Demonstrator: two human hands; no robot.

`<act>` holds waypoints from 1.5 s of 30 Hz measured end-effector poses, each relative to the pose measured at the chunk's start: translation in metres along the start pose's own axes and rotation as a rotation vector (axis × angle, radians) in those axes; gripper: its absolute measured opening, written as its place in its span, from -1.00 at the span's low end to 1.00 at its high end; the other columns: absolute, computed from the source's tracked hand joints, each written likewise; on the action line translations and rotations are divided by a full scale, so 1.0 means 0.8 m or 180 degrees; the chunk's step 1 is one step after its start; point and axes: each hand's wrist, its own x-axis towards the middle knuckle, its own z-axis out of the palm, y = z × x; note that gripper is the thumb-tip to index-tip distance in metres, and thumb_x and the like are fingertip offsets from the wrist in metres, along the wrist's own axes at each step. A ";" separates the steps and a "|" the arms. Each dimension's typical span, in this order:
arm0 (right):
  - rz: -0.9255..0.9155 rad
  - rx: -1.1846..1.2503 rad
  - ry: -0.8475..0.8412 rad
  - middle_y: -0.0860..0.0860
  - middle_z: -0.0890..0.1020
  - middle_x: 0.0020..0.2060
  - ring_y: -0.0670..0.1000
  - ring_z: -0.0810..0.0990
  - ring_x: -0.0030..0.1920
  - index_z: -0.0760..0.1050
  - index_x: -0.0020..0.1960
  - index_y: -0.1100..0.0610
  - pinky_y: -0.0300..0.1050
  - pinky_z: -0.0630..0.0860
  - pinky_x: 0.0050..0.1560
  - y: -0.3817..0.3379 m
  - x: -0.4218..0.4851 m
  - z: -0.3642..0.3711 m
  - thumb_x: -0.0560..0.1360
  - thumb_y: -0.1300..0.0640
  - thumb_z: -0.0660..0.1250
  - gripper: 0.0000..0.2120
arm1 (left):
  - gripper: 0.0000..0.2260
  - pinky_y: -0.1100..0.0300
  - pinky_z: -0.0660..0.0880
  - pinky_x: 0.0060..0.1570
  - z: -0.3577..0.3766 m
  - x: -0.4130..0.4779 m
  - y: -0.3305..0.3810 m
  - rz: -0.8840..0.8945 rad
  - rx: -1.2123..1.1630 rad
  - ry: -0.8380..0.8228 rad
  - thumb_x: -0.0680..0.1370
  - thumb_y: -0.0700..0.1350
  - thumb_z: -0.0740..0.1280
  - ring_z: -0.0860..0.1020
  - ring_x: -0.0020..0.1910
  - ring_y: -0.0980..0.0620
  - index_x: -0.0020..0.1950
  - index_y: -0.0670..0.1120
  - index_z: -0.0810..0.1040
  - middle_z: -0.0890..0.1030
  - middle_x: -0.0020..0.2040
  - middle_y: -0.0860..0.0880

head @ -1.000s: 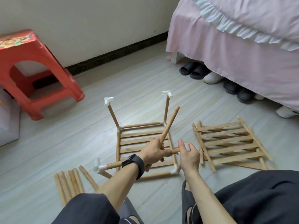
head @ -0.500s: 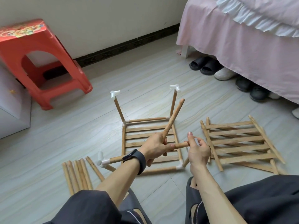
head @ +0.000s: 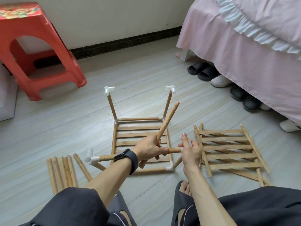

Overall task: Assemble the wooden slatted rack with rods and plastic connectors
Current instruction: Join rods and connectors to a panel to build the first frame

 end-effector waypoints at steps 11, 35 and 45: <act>-0.0243 -0.0312 0.0000 0.08 0.64 -0.26 -0.02 0.59 -0.19 0.44 -0.18 0.04 -0.21 0.39 -0.23 0.006 -0.006 0.014 0.63 -0.17 0.25 -0.67 | -0.68 0.14 0.58 -0.25 0.021 0.008 0.005 0.0136 0.0076 0.0304 0.51 -0.02 0.51 0.66 -0.25 0.03 -0.12 0.00 0.34 0.71 -0.11 -0.09; -0.0356 0.0284 -0.1321 0.09 0.73 -0.03 0.05 0.71 -0.10 0.59 0.09 0.20 -0.06 0.57 -0.15 -0.140 -0.014 0.038 0.61 -0.01 0.37 -0.74 | -0.71 0.11 0.42 -0.29 -0.100 -0.022 0.050 0.1063 0.2571 0.1145 0.67 0.23 0.07 0.52 -0.19 -0.02 0.10 0.03 0.37 0.52 -0.10 0.02; 0.0463 0.1662 -0.1719 0.16 0.66 -0.08 0.05 0.69 -0.18 0.57 0.10 0.26 -0.14 0.64 -0.21 -0.190 0.011 0.091 0.61 0.11 0.39 -0.79 | -0.70 -0.07 0.55 -0.16 -0.215 -0.052 0.031 0.0444 0.1977 0.1556 0.65 0.26 0.11 0.53 -0.23 0.01 0.11 0.12 0.51 0.57 -0.20 0.04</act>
